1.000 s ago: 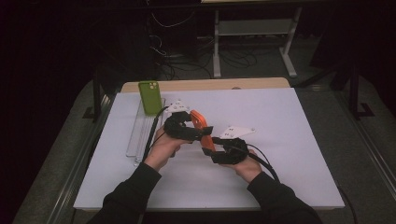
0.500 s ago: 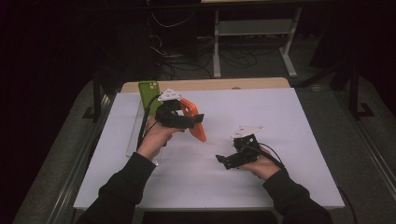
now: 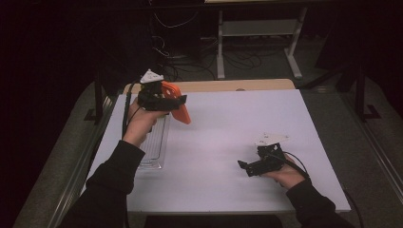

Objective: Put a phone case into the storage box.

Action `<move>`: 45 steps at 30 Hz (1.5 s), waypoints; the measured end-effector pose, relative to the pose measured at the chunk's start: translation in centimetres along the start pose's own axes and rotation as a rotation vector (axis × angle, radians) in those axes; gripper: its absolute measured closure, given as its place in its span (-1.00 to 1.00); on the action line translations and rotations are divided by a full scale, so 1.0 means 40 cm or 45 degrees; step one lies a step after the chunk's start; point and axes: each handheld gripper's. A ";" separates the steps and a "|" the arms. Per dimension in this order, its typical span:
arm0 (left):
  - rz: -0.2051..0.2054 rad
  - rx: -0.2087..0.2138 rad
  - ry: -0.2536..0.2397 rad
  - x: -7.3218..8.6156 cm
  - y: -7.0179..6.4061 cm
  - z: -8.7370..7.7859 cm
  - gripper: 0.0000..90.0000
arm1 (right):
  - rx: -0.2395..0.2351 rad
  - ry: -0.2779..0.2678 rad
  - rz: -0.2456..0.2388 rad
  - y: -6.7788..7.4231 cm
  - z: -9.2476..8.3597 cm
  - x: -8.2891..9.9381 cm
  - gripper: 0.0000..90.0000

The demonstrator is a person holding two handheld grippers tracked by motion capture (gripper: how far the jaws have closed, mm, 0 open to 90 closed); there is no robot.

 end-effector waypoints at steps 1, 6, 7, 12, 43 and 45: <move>-0.005 -0.025 -0.004 -0.004 0.008 -0.003 -0.70 | 0.001 0.003 0.003 -0.003 -0.004 0.005 -1.00; -0.034 -0.163 0.005 -0.021 0.060 -0.018 -0.70 | 0.026 0.005 0.010 -0.014 -0.020 0.025 -1.00; -0.043 -0.186 0.009 -0.022 0.070 -0.018 -0.70 | 0.031 0.008 0.017 -0.015 -0.023 0.028 -1.00; -0.075 -0.321 0.078 -0.019 0.111 -0.008 -0.70 | 0.042 0.008 0.024 -0.023 -0.036 0.042 -1.00; -0.208 -0.654 0.330 0.108 0.196 0.152 -0.72 | 0.048 -0.002 0.020 -0.030 -0.054 0.054 -1.00; -0.207 -0.655 0.334 0.113 0.197 0.158 -0.72 | 0.047 -0.001 0.022 -0.029 -0.054 0.054 -1.00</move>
Point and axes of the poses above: each handheld gripper's, and its own axes: z roughly forward along the jaws, x roughly out of its underside, y roughly to its left, and after that the axes turned 2 degrees about x, right-handed
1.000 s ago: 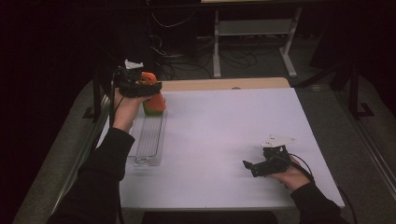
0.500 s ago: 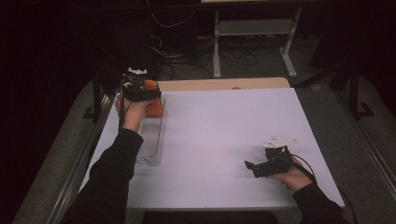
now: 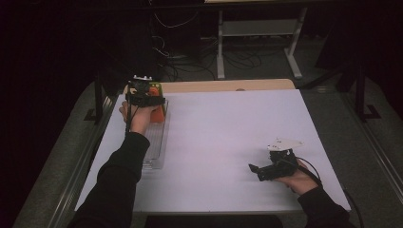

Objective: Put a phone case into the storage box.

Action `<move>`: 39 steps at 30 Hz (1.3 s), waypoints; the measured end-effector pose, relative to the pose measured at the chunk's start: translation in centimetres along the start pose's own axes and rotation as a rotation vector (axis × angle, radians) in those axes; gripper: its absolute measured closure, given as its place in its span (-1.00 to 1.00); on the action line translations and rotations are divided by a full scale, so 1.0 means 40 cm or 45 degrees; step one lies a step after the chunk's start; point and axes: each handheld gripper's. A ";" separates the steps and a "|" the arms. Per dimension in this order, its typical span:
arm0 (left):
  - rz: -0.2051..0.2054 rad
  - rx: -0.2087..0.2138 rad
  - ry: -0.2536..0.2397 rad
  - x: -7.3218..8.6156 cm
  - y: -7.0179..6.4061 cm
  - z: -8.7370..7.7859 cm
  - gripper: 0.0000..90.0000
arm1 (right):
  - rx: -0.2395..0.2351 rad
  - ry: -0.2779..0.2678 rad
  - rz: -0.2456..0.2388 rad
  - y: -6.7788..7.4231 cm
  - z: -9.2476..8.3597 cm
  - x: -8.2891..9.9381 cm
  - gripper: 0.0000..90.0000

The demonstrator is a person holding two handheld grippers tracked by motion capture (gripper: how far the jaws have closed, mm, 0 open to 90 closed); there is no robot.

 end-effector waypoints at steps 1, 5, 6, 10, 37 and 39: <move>0.001 0.001 0.012 0.001 -0.001 0.004 -0.72 | 0.000 0.000 -0.001 0.000 0.000 0.000 -1.00; 0.013 -0.008 -0.011 0.002 -0.004 0.011 -0.73 | 0.000 0.003 -0.004 0.001 0.000 0.000 -1.00; 0.010 -0.013 -0.018 0.002 -0.004 0.013 -0.74 | 0.001 0.004 -0.005 0.001 0.001 0.000 -1.00; 0.006 -0.022 -0.036 0.002 -0.004 0.020 -0.75 | 0.001 0.005 -0.007 0.002 0.001 0.000 -1.00; 0.071 0.244 -0.120 -0.001 0.052 -0.059 -1.00 | -0.010 0.005 -0.007 0.006 0.000 0.001 -1.00; 0.084 0.325 -0.143 0.003 0.055 -0.079 -1.00 | -0.010 0.002 -0.015 0.005 0.000 0.000 -1.00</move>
Point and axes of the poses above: each handheld gripper's, and its own axes: z roughly forward along the jaws, x roughly out of its underside, y roughly to its left, and after that the axes turned 2 degrees about x, right-handed
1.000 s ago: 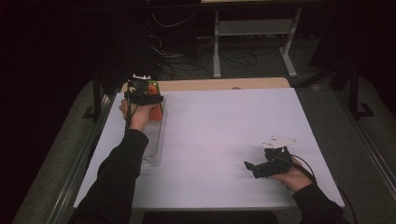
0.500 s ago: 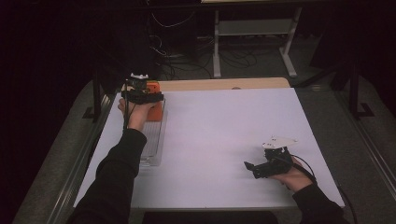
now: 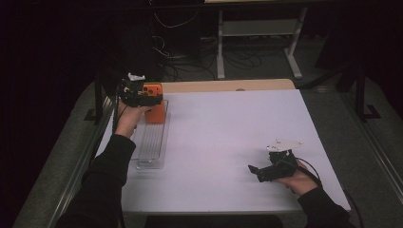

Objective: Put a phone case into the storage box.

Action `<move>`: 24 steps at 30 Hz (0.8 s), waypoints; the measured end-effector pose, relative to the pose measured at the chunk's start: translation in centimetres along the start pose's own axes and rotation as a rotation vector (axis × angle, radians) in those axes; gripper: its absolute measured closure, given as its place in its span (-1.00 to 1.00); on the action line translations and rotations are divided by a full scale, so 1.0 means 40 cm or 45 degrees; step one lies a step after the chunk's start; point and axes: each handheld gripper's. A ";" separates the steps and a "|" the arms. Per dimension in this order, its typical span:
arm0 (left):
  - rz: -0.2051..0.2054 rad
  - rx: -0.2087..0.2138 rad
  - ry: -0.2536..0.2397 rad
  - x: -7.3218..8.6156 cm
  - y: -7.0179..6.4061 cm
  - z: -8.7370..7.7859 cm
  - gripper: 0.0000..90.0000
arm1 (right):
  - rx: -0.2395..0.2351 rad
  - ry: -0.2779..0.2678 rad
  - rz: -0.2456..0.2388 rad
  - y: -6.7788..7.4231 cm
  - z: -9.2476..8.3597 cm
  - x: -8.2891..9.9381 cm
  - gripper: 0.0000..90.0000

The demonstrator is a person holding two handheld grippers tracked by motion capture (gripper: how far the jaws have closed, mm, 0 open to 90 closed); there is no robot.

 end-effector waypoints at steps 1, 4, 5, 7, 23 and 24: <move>0.008 0.023 -0.002 0.001 -0.002 -0.006 -1.00 | -0.004 0.009 0.003 0.001 -0.001 0.000 -1.00; 0.036 0.124 -0.018 0.006 -0.010 -0.031 -1.00 | -0.006 0.006 0.003 0.000 0.000 0.000 -1.00; 0.038 0.144 -0.017 0.007 -0.012 -0.036 -1.00 | -0.008 0.005 0.004 0.000 0.000 0.000 -1.00; 0.063 0.190 -0.024 0.011 -0.018 -0.050 -1.00 | -0.010 0.006 0.002 -0.001 -0.001 -0.001 -1.00; 0.247 0.501 -0.049 0.087 -0.097 -0.163 -1.00 | -0.023 0.004 0.003 0.004 -0.003 -0.003 -1.00; 0.256 0.515 -0.057 0.094 -0.101 -0.170 -1.00 | -0.024 0.004 0.003 0.004 -0.004 -0.003 -1.00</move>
Point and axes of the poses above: each handheld gripper's, and its own axes: z roughly forward along the jaws, x roughly out of its underside, y roughly to its left, and after that the axes turned 2 degrees about x, right-handed
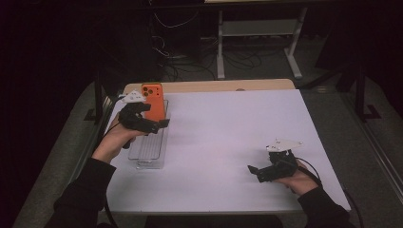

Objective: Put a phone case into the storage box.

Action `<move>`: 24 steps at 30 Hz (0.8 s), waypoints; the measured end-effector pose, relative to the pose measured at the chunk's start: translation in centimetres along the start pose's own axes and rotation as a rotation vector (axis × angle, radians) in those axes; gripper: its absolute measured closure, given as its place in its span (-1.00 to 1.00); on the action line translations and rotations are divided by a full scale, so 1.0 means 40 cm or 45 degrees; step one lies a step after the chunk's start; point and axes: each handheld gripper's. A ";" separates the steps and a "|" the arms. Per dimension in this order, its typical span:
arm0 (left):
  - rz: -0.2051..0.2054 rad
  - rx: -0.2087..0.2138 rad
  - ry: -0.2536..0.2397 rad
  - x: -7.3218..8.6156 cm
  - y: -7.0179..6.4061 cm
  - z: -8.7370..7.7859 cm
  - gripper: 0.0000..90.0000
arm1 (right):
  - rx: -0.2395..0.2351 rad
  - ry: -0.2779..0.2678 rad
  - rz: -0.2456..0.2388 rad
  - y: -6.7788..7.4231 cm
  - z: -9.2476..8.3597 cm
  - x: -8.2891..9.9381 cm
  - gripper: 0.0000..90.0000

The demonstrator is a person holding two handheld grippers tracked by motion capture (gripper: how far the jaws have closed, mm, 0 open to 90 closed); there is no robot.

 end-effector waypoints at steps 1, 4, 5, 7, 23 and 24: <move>0.007 0.009 -0.001 0.005 -0.006 -0.004 -1.00 | 0.003 -0.010 -0.009 -0.001 0.000 0.000 -1.00; 0.033 0.031 -0.001 0.022 -0.020 -0.013 -1.00 | -0.004 -0.010 -0.006 -0.002 -0.004 -0.001 -1.00; 0.033 0.034 0.000 0.027 -0.025 -0.015 -1.00 | -0.003 -0.019 -0.015 -0.004 -0.005 -0.002 -1.00; 0.057 0.042 0.016 0.041 -0.034 -0.019 -1.00 | -0.008 -0.017 -0.009 -0.003 -0.007 -0.002 -1.00; 0.087 0.106 0.040 0.167 -0.083 -0.032 -1.00 | -0.078 -0.080 -0.060 -0.009 -0.036 -0.010 -1.00; 0.086 0.102 0.030 0.174 -0.086 -0.033 -1.00 | -0.078 -0.084 -0.067 -0.010 -0.039 -0.010 -1.00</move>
Point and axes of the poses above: each handheld gripper's, and its own axes: z roughly forward along the jaws, x roughly out of its underside, y roughly to its left, and after that the axes turned 2 degrees about x, right-handed
